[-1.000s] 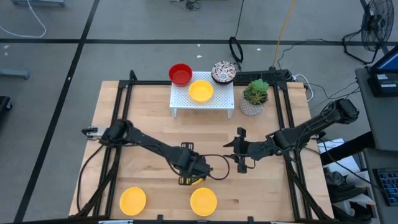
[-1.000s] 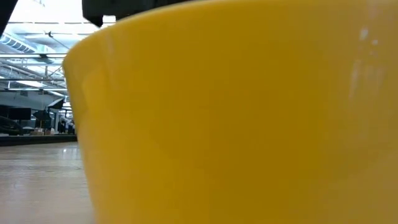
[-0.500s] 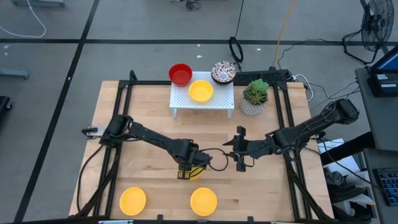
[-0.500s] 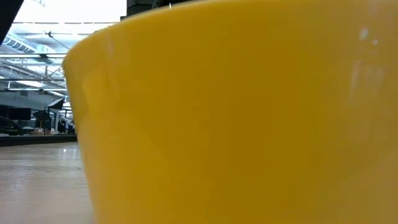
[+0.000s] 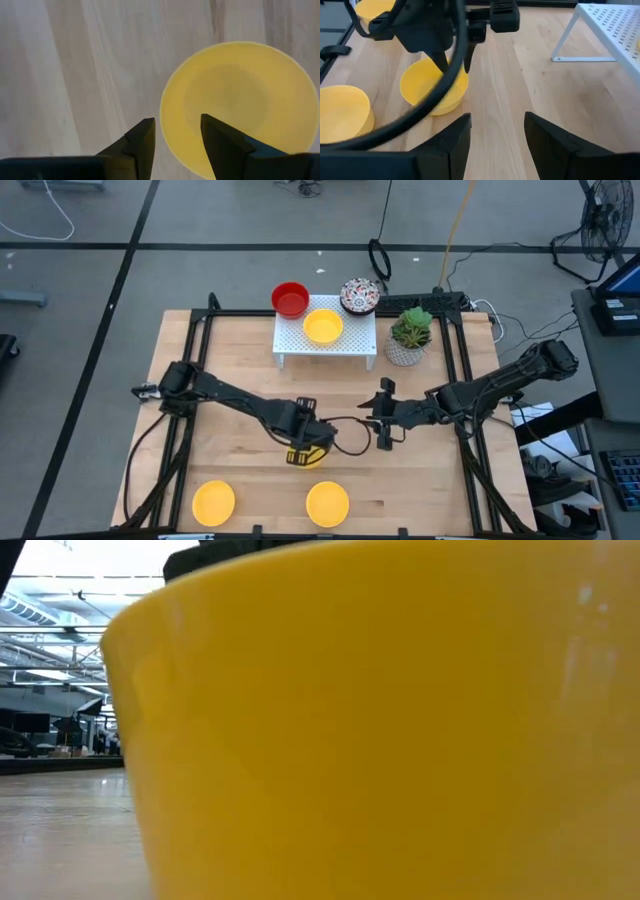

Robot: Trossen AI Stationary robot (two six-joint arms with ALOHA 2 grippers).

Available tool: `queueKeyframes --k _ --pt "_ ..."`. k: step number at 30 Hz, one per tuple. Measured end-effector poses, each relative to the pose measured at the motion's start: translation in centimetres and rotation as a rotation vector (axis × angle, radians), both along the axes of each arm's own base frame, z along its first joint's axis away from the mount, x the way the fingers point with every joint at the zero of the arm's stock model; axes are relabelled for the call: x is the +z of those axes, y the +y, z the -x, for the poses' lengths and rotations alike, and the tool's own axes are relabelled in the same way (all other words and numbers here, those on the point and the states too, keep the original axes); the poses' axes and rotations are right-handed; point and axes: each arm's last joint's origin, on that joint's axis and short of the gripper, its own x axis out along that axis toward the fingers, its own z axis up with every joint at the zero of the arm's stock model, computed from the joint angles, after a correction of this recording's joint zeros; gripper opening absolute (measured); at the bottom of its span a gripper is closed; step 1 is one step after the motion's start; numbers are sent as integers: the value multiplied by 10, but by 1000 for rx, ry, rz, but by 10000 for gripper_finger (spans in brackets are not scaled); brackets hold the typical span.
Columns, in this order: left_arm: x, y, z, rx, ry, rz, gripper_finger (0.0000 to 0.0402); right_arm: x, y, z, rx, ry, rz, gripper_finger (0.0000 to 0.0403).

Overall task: Pick & Place Mini bowls
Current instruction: Stack the yellow bowl on the yellow bowl on the shelf

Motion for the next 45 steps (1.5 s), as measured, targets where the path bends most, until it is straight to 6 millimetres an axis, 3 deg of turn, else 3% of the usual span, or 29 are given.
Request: queueKeyframes --k 16,25,35,45 --pt "-40 33 -7 -8 26 267 161 -2 0 1 1 26 9 171" --pt "-37 32 -9 -21 12 233 161 -2 0 1 1 24 8 172" --pt "-23 31 -17 -133 -58 60 161 -2 0 1 4 24 7 172" --pt "-23 44 -19 -110 -56 30 161 -2 -1 2 5 26 15 171"
